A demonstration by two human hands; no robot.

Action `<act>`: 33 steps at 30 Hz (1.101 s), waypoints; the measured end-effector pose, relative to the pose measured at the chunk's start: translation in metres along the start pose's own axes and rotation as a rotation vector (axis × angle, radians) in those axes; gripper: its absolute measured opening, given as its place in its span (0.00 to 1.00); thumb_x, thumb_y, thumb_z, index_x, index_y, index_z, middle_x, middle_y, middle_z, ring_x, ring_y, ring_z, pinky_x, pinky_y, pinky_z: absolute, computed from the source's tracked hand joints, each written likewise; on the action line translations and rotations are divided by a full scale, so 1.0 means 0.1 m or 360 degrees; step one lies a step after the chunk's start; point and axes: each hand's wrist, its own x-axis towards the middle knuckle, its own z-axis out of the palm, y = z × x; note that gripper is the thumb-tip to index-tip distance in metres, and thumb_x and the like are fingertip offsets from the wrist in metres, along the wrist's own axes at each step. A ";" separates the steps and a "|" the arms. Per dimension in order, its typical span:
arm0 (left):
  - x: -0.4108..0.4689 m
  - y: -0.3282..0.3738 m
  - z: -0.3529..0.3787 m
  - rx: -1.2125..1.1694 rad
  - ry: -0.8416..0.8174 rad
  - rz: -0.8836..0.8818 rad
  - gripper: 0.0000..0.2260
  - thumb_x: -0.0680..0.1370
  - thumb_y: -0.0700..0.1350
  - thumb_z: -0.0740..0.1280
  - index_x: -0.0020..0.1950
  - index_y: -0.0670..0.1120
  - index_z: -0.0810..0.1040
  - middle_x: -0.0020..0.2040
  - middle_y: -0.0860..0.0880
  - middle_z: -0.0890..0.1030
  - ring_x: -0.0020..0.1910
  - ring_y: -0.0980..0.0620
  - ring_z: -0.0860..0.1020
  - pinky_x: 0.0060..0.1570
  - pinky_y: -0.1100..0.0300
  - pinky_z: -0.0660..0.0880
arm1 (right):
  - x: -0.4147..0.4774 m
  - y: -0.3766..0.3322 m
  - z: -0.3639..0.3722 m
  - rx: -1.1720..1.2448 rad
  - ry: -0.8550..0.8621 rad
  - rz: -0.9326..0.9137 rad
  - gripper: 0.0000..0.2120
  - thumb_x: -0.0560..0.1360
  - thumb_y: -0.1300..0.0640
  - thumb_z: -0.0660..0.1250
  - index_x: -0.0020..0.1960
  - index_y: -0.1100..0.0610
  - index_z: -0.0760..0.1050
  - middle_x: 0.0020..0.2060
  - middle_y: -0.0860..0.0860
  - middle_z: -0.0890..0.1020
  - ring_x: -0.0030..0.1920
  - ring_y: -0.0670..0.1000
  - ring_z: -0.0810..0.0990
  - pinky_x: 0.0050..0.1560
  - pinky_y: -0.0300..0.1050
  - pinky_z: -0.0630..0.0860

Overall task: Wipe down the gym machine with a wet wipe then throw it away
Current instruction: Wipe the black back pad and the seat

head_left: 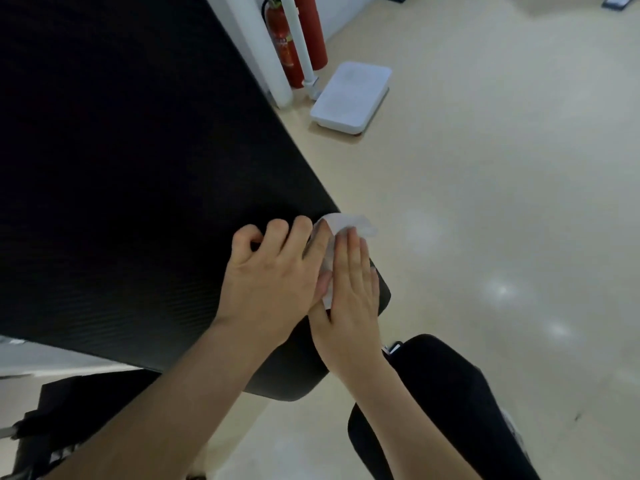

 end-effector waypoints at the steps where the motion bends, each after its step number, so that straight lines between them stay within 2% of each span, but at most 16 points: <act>1: -0.01 0.02 0.04 0.0017 -0.0041 0.0058 0.23 0.81 0.55 0.55 0.71 0.44 0.68 0.57 0.45 0.71 0.52 0.44 0.66 0.51 0.47 0.63 | -0.05 0.03 0.00 -0.0091 0.0041 -0.0032 0.29 0.82 0.49 0.48 0.80 0.51 0.41 0.79 0.45 0.40 0.78 0.44 0.38 0.77 0.56 0.46; 3: -0.01 0.06 0.13 0.0030 -0.0009 0.0160 0.21 0.80 0.49 0.58 0.71 0.42 0.69 0.63 0.44 0.69 0.56 0.45 0.66 0.55 0.48 0.63 | -0.11 0.06 0.05 -0.0013 0.0066 -0.0127 0.30 0.82 0.57 0.53 0.80 0.54 0.45 0.79 0.47 0.44 0.78 0.46 0.41 0.77 0.57 0.49; 5: 0.01 0.08 0.18 0.0072 0.0038 0.0270 0.21 0.81 0.46 0.57 0.73 0.40 0.66 0.72 0.42 0.61 0.66 0.43 0.63 0.65 0.45 0.60 | -0.14 0.05 0.17 0.0168 -0.0024 -0.0191 0.30 0.82 0.58 0.56 0.80 0.58 0.47 0.80 0.51 0.46 0.79 0.49 0.43 0.78 0.56 0.50; 7: 0.05 0.14 0.22 0.0248 -0.0049 0.0520 0.26 0.82 0.47 0.48 0.77 0.37 0.52 0.78 0.38 0.44 0.77 0.39 0.49 0.74 0.39 0.46 | -0.17 0.11 0.30 0.0137 -0.0058 -0.0201 0.31 0.82 0.52 0.56 0.79 0.62 0.47 0.79 0.54 0.47 0.79 0.51 0.44 0.77 0.57 0.51; 9: 0.06 0.19 0.28 0.0384 -0.0176 0.0818 0.29 0.82 0.50 0.42 0.77 0.39 0.34 0.74 0.36 0.28 0.75 0.38 0.32 0.70 0.37 0.33 | -0.20 0.25 0.38 0.0058 -0.0067 -0.0139 0.31 0.83 0.51 0.55 0.79 0.62 0.46 0.79 0.55 0.47 0.79 0.51 0.44 0.78 0.56 0.51; 11: 0.11 0.30 0.33 0.0411 -0.0303 0.0997 0.31 0.82 0.52 0.42 0.74 0.40 0.26 0.71 0.37 0.23 0.72 0.38 0.26 0.67 0.38 0.27 | -0.24 0.43 0.41 0.0041 -0.0094 -0.0068 0.32 0.83 0.51 0.57 0.79 0.61 0.47 0.79 0.54 0.48 0.79 0.52 0.43 0.77 0.56 0.51; 15: 0.17 0.71 0.59 0.0507 -0.0331 0.1204 0.31 0.83 0.51 0.43 0.74 0.35 0.31 0.74 0.37 0.28 0.73 0.39 0.29 0.68 0.39 0.29 | -0.31 0.78 0.39 0.0056 -0.0178 0.0052 0.34 0.82 0.47 0.56 0.80 0.59 0.46 0.80 0.52 0.48 0.79 0.48 0.41 0.78 0.55 0.50; 17: 0.22 0.88 0.66 0.0505 -0.0395 0.1193 0.30 0.83 0.51 0.43 0.75 0.34 0.33 0.76 0.36 0.33 0.76 0.39 0.33 0.66 0.39 0.28 | -0.33 0.94 0.32 0.0148 -0.0188 0.0093 0.33 0.81 0.52 0.60 0.80 0.58 0.48 0.80 0.50 0.48 0.79 0.47 0.41 0.78 0.53 0.50; 20: 0.27 0.96 0.69 0.0482 -0.0422 0.1111 0.30 0.83 0.52 0.42 0.75 0.33 0.34 0.77 0.35 0.37 0.77 0.38 0.37 0.64 0.37 0.28 | -0.34 1.11 0.14 0.0370 -0.0089 0.0114 0.31 0.77 0.69 0.61 0.78 0.56 0.60 0.78 0.47 0.56 0.78 0.43 0.50 0.77 0.45 0.54; 22: 0.29 0.92 0.67 0.0536 -0.0399 0.1092 0.30 0.82 0.52 0.41 0.75 0.34 0.35 0.77 0.34 0.36 0.77 0.38 0.37 0.64 0.37 0.28 | -0.30 1.14 0.01 0.0483 0.0012 0.0219 0.29 0.76 0.71 0.59 0.74 0.53 0.68 0.75 0.44 0.65 0.75 0.39 0.59 0.74 0.36 0.59; 24: 0.27 0.91 0.69 0.0549 -0.0359 0.1070 0.29 0.82 0.52 0.40 0.75 0.34 0.36 0.76 0.34 0.36 0.76 0.37 0.37 0.63 0.37 0.27 | -0.24 1.14 -0.09 0.0527 0.0025 0.0358 0.27 0.77 0.69 0.59 0.72 0.50 0.70 0.71 0.40 0.69 0.71 0.35 0.64 0.71 0.34 0.63; 26: 0.21 0.97 0.74 0.0554 -0.0332 0.1095 0.29 0.83 0.51 0.41 0.75 0.33 0.35 0.76 0.34 0.35 0.76 0.37 0.35 0.64 0.39 0.28 | -0.20 1.14 -0.14 0.0501 -0.0149 0.0437 0.27 0.78 0.65 0.58 0.75 0.48 0.64 0.74 0.40 0.66 0.72 0.36 0.62 0.72 0.38 0.63; 27: 0.17 1.02 0.77 0.0550 -0.0344 0.1130 0.29 0.83 0.50 0.42 0.74 0.32 0.34 0.76 0.34 0.34 0.76 0.37 0.35 0.65 0.40 0.28 | -0.20 1.14 -0.14 0.0479 -0.0280 0.0467 0.29 0.79 0.64 0.58 0.78 0.48 0.58 0.76 0.40 0.61 0.74 0.37 0.59 0.74 0.38 0.61; 30: 0.07 1.22 0.92 0.0531 -0.0377 0.1147 0.29 0.83 0.50 0.41 0.73 0.29 0.35 0.75 0.32 0.35 0.75 0.36 0.36 0.68 0.41 0.31 | -0.22 1.25 -0.11 0.0469 -0.0639 0.0579 0.36 0.81 0.61 0.58 0.79 0.46 0.41 0.78 0.40 0.44 0.76 0.38 0.45 0.72 0.32 0.49; 32: 0.01 1.38 1.02 0.0550 -0.0396 0.1128 0.30 0.83 0.50 0.40 0.73 0.28 0.36 0.75 0.31 0.36 0.75 0.34 0.36 0.71 0.41 0.33 | -0.22 1.36 -0.11 0.0436 -0.0755 0.0632 0.37 0.81 0.61 0.58 0.79 0.47 0.37 0.78 0.41 0.41 0.76 0.37 0.42 0.69 0.29 0.45; 33: -0.02 1.46 1.07 0.0564 -0.0412 0.1129 0.30 0.82 0.50 0.40 0.73 0.28 0.36 0.75 0.30 0.36 0.75 0.34 0.37 0.72 0.41 0.34 | -0.23 1.42 -0.11 0.0439 -0.0788 0.0659 0.37 0.81 0.62 0.58 0.79 0.48 0.38 0.77 0.40 0.43 0.75 0.36 0.43 0.68 0.27 0.46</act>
